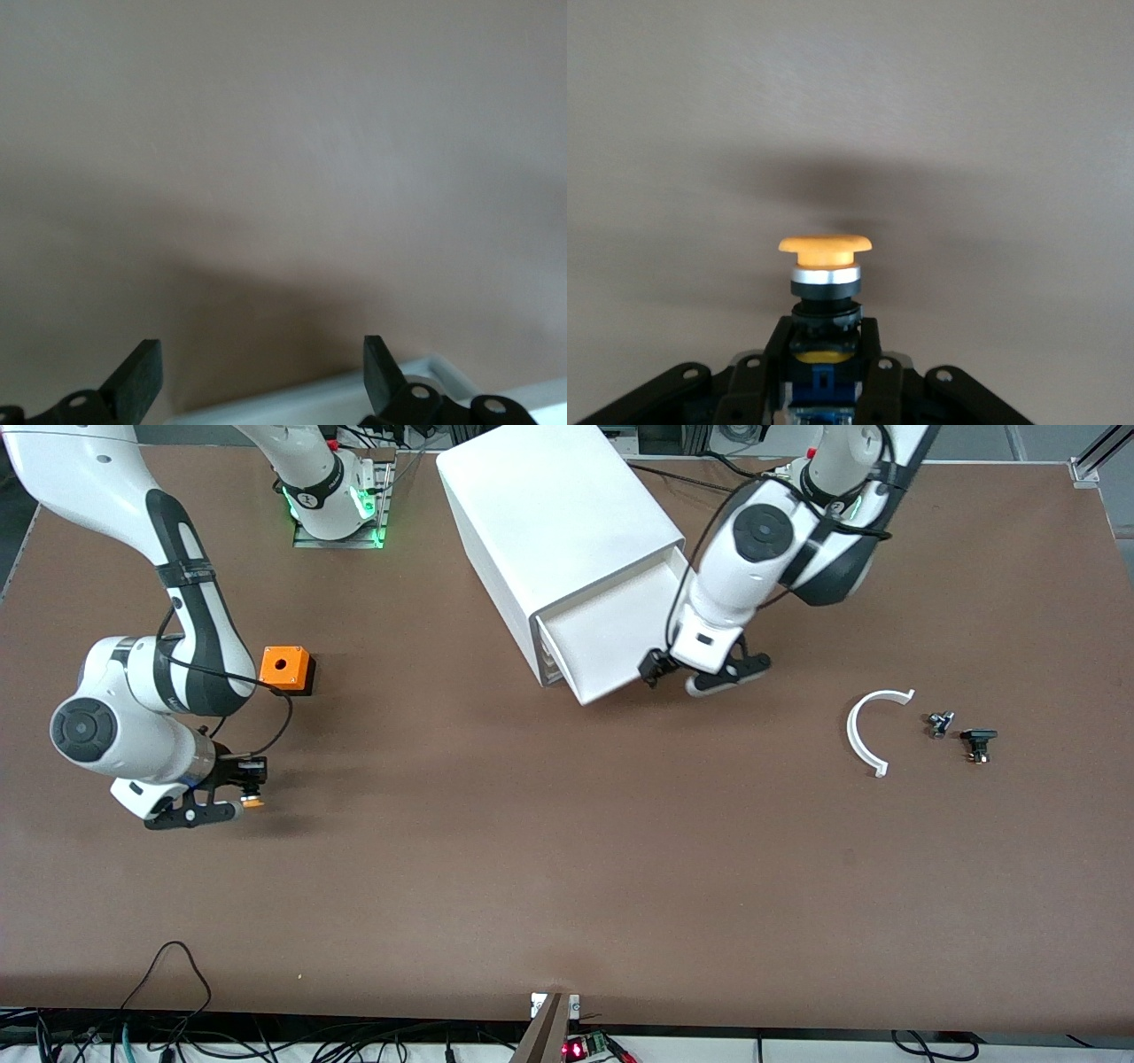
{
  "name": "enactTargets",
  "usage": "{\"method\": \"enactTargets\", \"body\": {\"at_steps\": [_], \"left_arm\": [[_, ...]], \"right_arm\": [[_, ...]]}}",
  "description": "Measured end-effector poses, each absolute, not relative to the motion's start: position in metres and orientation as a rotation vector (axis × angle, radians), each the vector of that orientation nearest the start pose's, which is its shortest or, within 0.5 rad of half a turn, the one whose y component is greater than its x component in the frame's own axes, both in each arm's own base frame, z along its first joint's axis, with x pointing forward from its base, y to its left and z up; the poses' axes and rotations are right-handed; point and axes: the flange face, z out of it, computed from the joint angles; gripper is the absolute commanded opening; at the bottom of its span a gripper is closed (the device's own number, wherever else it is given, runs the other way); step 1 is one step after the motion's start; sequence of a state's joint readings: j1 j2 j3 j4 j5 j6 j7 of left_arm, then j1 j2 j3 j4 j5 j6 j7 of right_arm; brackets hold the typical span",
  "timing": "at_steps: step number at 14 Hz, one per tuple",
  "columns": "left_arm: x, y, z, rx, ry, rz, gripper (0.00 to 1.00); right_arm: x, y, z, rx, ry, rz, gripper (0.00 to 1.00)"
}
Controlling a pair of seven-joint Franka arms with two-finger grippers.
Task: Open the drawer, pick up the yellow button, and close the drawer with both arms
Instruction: 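Carry the button toward the orange box while the left gripper pushes the drawer, then place the button on the table with the right gripper while the left gripper withdraws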
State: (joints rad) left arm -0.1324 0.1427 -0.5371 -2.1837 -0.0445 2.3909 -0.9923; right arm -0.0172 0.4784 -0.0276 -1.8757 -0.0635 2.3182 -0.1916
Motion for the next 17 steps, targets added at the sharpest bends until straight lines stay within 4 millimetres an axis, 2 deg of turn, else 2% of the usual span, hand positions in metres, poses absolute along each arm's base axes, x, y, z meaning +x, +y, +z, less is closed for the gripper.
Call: {"method": "enactTargets", "body": {"at_steps": [2,5,7,10,12,14,15,17], "left_arm": [[0.411,-0.368,0.339,-3.228,-0.483,0.06,1.0],[0.373,-0.4,0.343,-3.231,-0.334,0.091,1.0],[0.363,-0.407,0.345,-3.236,-0.304,0.088,1.0],[0.364,-0.405,0.343,-3.23,-0.309,0.092,1.0],[0.364,-0.404,0.343,-3.23,-0.311,0.093,1.0],[0.371,-0.398,0.344,-3.228,-0.339,0.084,1.0],[0.385,-0.385,0.348,-3.225,-0.395,0.06,1.0],[0.436,-0.336,0.369,-3.213,-0.597,-0.035,1.0]], "right_arm": [[0.607,-0.043,0.224,-3.17,-0.353,0.055,0.34],[0.585,-0.037,0.203,-3.159,-0.38,0.05,0.42],[0.575,-0.034,0.196,-3.156,-0.396,0.032,1.0],[0.576,-0.033,0.203,-3.159,-0.363,0.021,1.0],[0.586,-0.02,0.227,-3.159,-0.246,0.08,1.0],[0.605,0.009,0.271,-3.153,-0.142,0.145,1.0],[0.614,0.023,0.295,-3.151,-0.113,0.156,1.0],[0.627,0.039,0.338,-3.15,-0.075,0.165,1.0]]}}
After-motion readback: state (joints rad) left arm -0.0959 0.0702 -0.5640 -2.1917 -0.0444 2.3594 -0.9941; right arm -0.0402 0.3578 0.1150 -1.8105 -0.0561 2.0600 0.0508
